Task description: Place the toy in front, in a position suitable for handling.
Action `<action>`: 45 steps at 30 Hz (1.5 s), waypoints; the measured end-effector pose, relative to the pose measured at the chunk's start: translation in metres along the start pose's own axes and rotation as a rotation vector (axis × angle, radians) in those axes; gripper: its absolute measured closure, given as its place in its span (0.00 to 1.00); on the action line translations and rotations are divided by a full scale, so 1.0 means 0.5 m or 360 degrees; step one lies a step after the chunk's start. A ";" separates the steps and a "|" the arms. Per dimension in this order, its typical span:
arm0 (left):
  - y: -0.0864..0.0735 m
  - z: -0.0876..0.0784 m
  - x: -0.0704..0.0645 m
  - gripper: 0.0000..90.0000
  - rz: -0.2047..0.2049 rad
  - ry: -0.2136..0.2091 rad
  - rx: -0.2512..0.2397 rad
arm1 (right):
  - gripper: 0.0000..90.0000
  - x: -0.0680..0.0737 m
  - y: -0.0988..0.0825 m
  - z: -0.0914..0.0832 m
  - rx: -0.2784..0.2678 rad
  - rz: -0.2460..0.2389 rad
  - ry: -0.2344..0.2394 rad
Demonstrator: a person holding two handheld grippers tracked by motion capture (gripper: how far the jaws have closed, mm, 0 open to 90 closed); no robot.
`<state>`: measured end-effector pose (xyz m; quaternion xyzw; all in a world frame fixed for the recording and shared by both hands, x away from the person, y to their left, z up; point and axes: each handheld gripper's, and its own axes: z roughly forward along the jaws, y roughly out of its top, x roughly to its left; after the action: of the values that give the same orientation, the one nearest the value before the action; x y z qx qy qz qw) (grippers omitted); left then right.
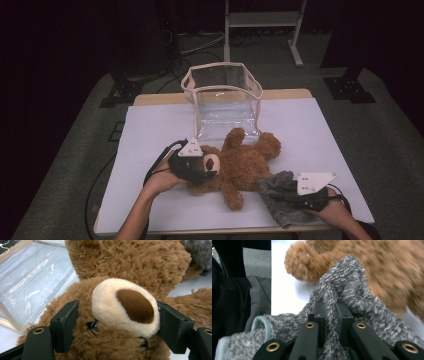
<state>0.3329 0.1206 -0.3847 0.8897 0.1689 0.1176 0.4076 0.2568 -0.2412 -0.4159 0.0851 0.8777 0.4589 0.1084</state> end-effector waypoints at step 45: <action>-0.012 -0.007 -0.012 0.27 0.0096 -0.0056 0.0007 | 0.90 -0.090 0.050 0.016 -0.0212 0.0109 -0.0048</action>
<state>0.3247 0.1241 -0.3872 0.8971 0.1350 0.1138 0.4049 0.3034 -0.2319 -0.3946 0.1146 0.8401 0.5184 0.1113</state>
